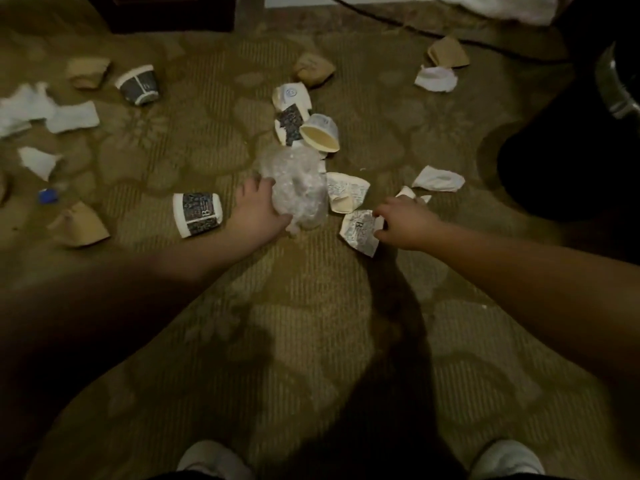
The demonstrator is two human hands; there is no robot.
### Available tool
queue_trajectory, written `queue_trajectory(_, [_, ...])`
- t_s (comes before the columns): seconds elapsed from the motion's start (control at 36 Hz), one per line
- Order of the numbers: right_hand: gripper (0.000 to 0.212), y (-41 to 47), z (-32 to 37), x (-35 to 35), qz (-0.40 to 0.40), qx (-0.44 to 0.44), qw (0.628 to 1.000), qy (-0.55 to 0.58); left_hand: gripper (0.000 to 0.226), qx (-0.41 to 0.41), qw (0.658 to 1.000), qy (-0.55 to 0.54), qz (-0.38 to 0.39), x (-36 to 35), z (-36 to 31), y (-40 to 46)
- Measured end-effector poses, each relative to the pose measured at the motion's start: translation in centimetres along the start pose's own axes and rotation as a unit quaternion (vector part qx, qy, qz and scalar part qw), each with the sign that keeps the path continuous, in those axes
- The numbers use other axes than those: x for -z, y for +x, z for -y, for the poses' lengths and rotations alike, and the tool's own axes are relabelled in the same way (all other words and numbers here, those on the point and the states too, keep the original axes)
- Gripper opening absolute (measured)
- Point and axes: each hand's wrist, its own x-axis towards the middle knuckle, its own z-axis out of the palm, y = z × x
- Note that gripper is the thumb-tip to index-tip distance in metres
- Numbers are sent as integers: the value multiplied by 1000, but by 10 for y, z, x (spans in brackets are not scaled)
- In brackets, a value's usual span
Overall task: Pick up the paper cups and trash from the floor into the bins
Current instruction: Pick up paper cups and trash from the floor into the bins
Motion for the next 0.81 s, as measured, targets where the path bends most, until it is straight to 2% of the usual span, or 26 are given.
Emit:
queue_trajectory(0.08, [59,10,2,-6,1,-25,1000,-10,105,15,1000,10,-1,-5,-1,22])
queue_trajectory(0.17, [59,18,6,-12,3,-45,999,-30,121,9,999,49,21,-10,-9,42])
queue_trajectory(0.25, [55,23,15,-19,16,-59,998,-32,129,0,997,53,57,-19,-16,58])
queue_trajectory(0.42, [66,23,30,-37,25,-62,995,-72,132,-15,985,72,155,-46,-21,66])
queue_trajectory(0.47, [67,20,33,-41,17,-60,994,-85,124,-30,982,87,166,-57,-17,61])
queue_trajectory(0.56, [67,17,34,-47,7,-60,994,-91,94,-75,980,130,132,-67,-11,56])
queue_trajectory(0.69, [66,14,32,-47,-6,-65,995,-81,51,-67,988,50,126,-65,-2,41])
queue_trajectory(0.75, [65,11,32,-44,-51,-61,996,-39,38,-52,991,1,124,-62,0,30])
queue_trajectory(0.81, [63,9,35,-38,-104,-42,993,46,35,-30,989,-64,131,-58,1,18])
